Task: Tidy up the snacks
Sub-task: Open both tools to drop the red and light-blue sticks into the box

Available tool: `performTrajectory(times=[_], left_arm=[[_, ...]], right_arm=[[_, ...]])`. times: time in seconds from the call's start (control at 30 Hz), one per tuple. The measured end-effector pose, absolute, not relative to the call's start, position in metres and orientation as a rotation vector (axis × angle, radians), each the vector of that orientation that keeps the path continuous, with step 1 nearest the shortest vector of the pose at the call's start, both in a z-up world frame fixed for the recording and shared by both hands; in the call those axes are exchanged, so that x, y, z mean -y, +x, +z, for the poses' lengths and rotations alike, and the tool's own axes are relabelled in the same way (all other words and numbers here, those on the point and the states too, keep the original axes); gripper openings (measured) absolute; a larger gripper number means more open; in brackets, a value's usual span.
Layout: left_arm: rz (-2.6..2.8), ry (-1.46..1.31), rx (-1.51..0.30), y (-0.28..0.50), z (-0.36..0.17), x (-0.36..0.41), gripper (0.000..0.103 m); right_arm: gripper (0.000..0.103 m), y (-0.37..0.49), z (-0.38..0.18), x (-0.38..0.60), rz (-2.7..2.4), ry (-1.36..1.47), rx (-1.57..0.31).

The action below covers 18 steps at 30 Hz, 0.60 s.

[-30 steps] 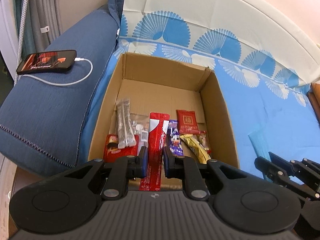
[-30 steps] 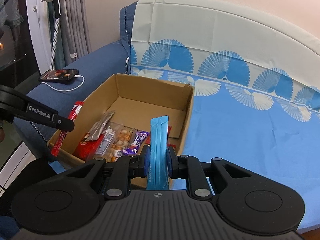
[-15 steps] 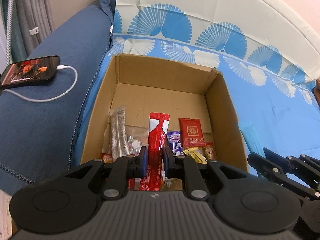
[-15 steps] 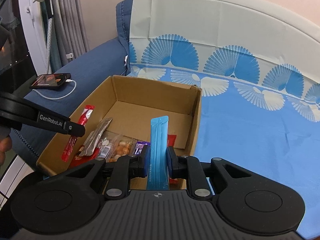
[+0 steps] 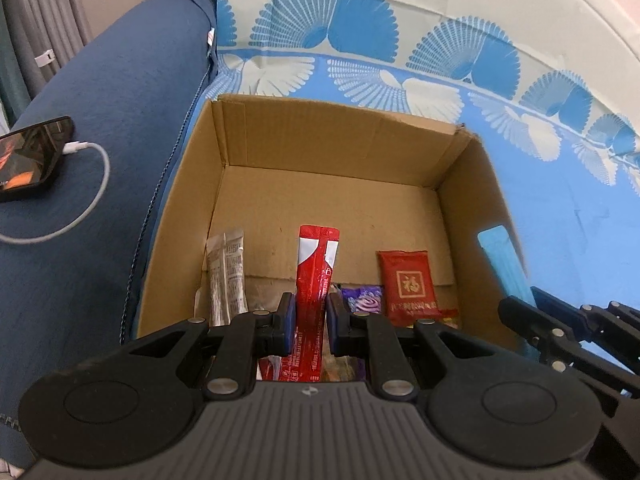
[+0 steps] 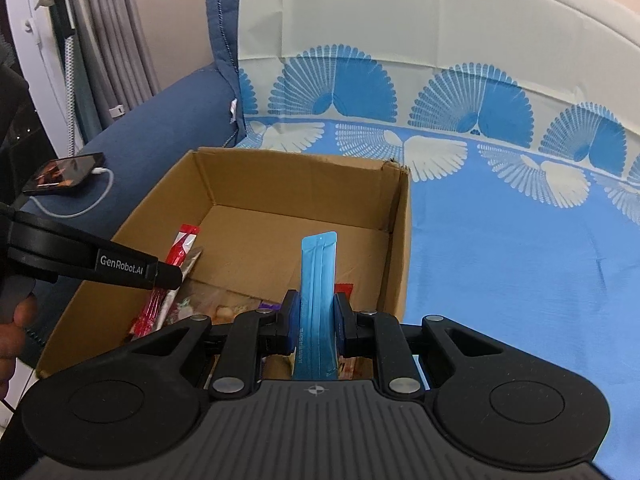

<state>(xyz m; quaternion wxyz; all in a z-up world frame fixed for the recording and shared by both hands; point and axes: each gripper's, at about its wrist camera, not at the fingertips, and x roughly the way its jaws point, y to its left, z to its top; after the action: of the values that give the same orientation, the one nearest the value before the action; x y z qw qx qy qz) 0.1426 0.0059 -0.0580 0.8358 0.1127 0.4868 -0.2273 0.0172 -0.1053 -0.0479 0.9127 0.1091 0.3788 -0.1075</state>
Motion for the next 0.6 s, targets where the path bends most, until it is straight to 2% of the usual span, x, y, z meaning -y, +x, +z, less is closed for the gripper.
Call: performTrajectory(times=[0.23, 0.27, 0.3, 0.33, 0.37, 0.43, 0.6], left_arm=[[-0.453, 0.294, -1.021, 0.162, -0.075, 0.009, 0.019], [-0.44, 0.305, -1.015, 0.164, -0.077, 0.01, 0.022], [-0.429, 0.313, -1.01, 0.167, -0.079, 0.01, 0.029], [-0.422, 0.325, -1.01, 0.169, -0.081, 0.011, 0.063], [-0.413, 0.338, -1.021, 0.171, -0.082, 0.011, 0.101], [-0.391, 0.341, -0.999, 0.17, -0.08, 0.007, 0.103], [-0.381, 0.382, -0.986, 0.152, -0.077, -0.005, 0.103]], right_arm=[[0.021, 0.044, -0.063, 0.119, -0.237, 0.237, -0.786], [0.021, 0.047, -0.065, 0.121, -0.239, 0.241, -0.782], [0.021, 0.051, -0.067, 0.123, -0.241, 0.243, -0.773], [0.032, 0.053, -0.068, 0.125, -0.244, 0.247, -0.762], [0.053, 0.056, -0.069, 0.128, -0.245, 0.252, -0.756], [0.074, 0.057, -0.07, 0.132, -0.263, 0.275, -0.75], [0.086, 0.039, -0.065, 0.13, -0.293, 0.279, -0.766]])
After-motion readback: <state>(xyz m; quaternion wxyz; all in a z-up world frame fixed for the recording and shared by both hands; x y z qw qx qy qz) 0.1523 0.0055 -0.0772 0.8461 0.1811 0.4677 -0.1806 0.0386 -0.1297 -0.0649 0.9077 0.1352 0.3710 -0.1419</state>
